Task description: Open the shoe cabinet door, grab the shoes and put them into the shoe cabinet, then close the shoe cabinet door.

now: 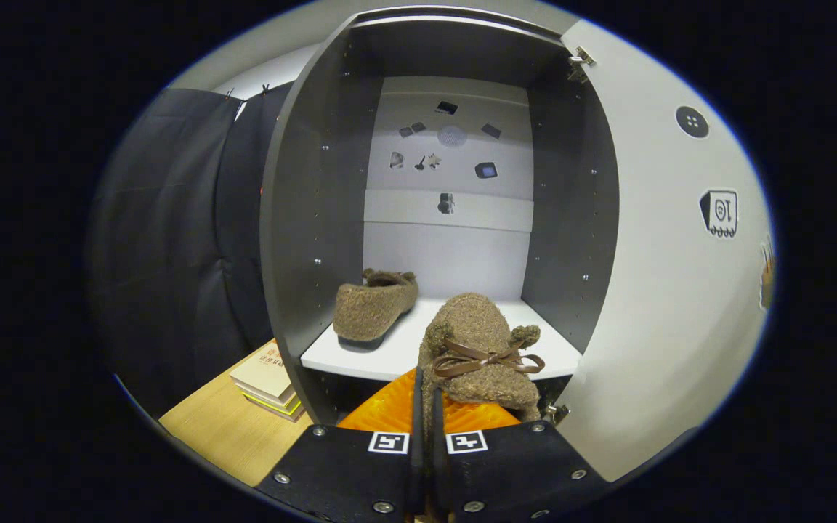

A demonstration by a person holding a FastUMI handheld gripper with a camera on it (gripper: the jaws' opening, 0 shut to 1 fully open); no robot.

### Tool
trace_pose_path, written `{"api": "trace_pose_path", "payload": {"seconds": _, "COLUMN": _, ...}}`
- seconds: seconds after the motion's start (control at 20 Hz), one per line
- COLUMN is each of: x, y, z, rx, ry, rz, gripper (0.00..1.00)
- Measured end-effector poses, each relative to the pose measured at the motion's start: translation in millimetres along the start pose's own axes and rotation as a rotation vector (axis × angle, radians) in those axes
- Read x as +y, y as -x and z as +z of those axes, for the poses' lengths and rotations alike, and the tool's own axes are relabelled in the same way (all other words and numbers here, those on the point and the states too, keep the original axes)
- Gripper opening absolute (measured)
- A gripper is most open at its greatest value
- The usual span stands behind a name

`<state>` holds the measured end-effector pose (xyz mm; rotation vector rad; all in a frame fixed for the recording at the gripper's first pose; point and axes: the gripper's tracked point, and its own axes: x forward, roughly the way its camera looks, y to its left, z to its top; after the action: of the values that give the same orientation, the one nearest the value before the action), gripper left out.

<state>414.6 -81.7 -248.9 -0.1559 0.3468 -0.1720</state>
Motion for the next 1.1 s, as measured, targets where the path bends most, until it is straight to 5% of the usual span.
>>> {"api": "trace_pose_path", "payload": {"seconds": 1.1, "x": -30, "y": -191, "z": 39, "rx": 0.014, "ry": -0.007, "rz": 0.113, "gripper": 0.05}}
